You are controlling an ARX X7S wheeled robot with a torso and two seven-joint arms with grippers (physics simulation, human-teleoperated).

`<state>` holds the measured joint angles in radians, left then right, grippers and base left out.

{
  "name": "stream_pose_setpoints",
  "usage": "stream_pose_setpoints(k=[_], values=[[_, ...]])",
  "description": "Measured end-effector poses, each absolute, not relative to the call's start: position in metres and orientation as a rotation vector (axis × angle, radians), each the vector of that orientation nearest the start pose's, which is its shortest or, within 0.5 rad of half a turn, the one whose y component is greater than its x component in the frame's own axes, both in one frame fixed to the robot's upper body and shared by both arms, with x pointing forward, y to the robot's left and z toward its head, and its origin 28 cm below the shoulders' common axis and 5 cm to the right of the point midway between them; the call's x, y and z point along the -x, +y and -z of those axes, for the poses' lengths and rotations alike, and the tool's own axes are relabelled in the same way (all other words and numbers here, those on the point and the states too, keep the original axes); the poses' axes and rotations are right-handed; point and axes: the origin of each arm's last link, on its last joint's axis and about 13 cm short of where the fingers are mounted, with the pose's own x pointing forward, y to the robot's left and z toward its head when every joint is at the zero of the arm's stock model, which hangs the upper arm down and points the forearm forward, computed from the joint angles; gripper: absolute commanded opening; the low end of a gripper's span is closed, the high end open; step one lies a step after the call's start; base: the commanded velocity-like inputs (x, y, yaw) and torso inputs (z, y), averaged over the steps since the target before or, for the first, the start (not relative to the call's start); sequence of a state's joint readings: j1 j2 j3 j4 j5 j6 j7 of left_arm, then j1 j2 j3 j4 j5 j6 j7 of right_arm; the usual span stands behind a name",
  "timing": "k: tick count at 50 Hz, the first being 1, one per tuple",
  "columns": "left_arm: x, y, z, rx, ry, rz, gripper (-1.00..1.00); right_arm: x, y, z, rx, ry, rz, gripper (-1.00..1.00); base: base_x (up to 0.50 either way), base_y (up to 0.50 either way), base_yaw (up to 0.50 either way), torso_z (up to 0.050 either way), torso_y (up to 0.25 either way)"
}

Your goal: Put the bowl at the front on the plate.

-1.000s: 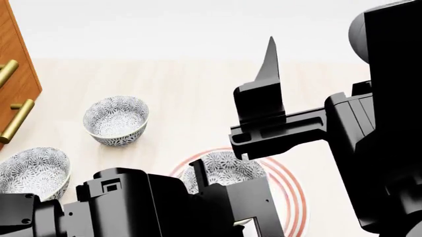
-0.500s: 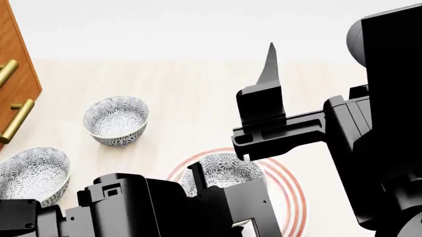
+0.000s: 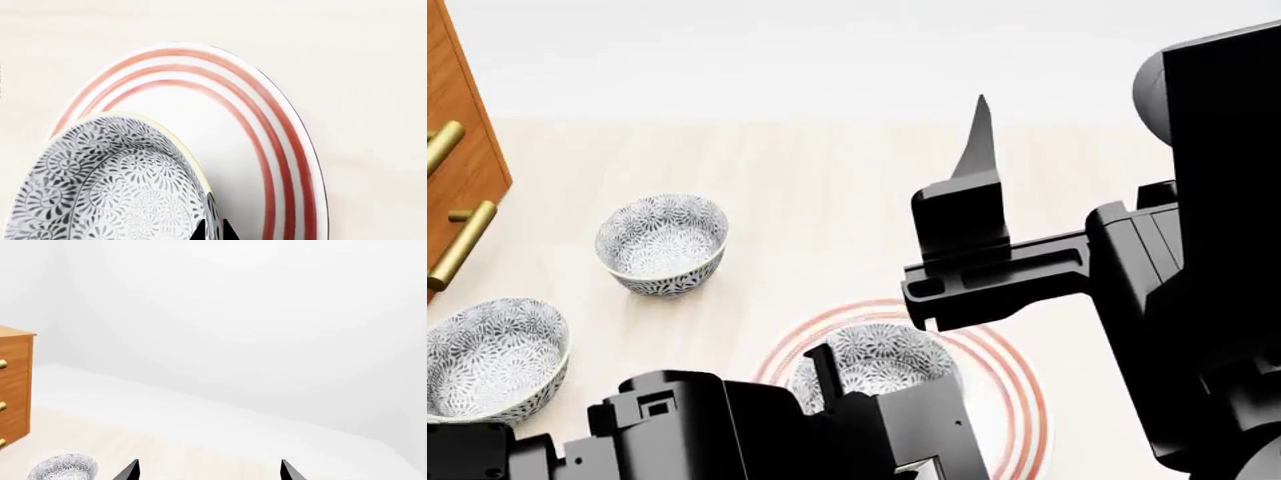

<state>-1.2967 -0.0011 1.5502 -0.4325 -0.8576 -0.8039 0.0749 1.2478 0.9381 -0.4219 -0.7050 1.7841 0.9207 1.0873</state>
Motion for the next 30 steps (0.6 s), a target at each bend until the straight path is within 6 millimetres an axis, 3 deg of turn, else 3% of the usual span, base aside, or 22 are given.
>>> stream_pose_setpoints(k=[30], values=[[-0.328, 0.071, -0.129, -0.849, 0.549, 0.925, -1.00, -0.185, -0.129, -0.313, 0.197, -0.143, -0.132, 1.00, 0.00, 0.00, 0.00, 0.000, 0.000]])
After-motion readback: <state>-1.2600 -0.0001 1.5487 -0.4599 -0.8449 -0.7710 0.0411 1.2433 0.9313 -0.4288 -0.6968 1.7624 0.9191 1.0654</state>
